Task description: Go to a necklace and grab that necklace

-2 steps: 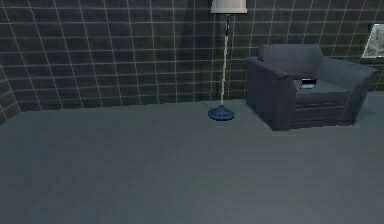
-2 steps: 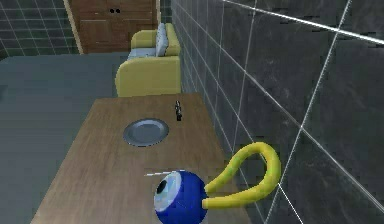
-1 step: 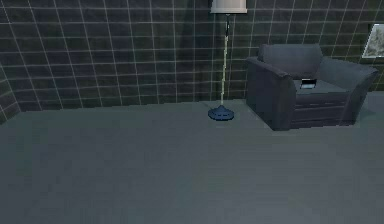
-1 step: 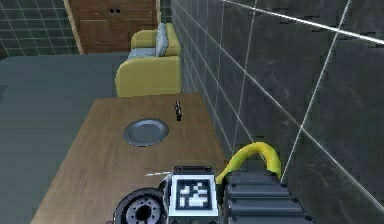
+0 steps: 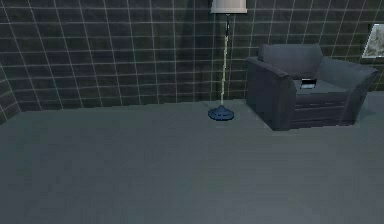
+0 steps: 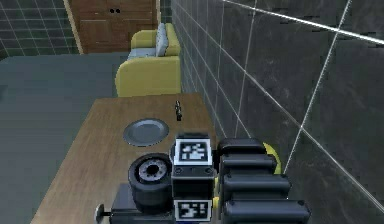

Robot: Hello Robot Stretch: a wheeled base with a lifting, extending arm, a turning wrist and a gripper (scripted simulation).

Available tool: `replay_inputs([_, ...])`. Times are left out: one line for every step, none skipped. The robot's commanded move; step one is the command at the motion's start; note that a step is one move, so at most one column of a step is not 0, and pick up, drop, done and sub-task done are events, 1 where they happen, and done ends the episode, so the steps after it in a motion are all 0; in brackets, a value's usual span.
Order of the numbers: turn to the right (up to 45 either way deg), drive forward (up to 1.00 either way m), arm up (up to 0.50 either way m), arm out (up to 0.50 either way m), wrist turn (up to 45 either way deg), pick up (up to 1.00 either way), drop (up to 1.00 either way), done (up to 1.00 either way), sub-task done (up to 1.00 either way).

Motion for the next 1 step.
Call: replay_inputs([0.0,0.0,0.0,0.0,45.0,0.0,0.0,0.0,0.0])
